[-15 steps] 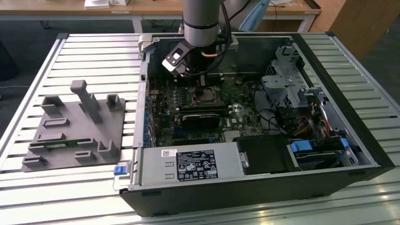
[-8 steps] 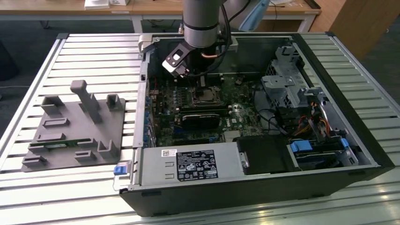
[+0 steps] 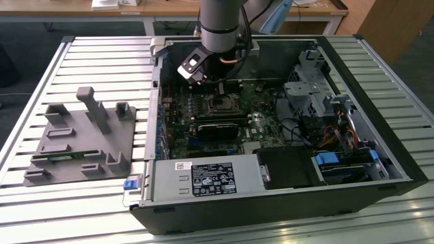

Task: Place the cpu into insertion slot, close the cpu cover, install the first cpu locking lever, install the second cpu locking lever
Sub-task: 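Close the cpu cover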

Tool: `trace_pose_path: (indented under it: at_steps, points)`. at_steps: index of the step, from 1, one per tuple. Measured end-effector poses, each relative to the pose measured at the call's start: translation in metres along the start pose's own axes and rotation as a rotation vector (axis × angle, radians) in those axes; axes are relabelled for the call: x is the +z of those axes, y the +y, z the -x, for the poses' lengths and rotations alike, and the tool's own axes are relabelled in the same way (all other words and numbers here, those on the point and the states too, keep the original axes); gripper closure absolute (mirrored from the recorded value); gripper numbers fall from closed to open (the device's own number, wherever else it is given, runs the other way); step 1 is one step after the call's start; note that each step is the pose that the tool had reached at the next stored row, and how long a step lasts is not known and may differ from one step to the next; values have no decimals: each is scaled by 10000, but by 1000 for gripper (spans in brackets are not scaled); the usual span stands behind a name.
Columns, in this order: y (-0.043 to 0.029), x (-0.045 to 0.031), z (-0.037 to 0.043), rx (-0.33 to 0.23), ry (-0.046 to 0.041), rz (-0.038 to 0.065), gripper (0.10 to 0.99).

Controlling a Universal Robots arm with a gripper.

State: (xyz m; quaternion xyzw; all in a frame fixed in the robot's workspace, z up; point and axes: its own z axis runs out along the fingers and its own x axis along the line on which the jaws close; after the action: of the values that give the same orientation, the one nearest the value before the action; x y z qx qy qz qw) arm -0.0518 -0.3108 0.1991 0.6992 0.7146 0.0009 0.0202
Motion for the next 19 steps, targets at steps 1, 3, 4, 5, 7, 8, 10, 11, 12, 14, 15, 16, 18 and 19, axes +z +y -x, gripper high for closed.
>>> trace_pose_path:
  at_steps: [1, 3, 4, 5, 7, 8, 10, 11, 12, 14, 15, 16, 18, 19]
  points:
    - [10, 0, -1, 0, -1, -1, 980]
    - [18, 0, -5, 0, -1, 0, 980]
    - [19, -5, -7, 1, 8, 6, 980]
    - [21, -19, -9, 1, 14, 10, 980]
    - [21, -78, -6, -1, 0, 0, 980]
    - [22, -101, -5, 0, -1, -1, 980]
    - [23, -109, -5, 0, 3, 1, 980]
    - [28, -108, -5, 0, 3, 2, 980]
    - [37, -109, -5, 0, 1, 0, 980]
    - [56, -108, -4, 1, 1, 1, 980]
    - [67, -108, -4, 0, 1, 1, 980]
    - [77, -108, -4, 0, 1, 0, 980]
    - [92, -107, -4, 0, 1, 0, 980]
    - [100, -107, -3, 0, 2, 1, 980]
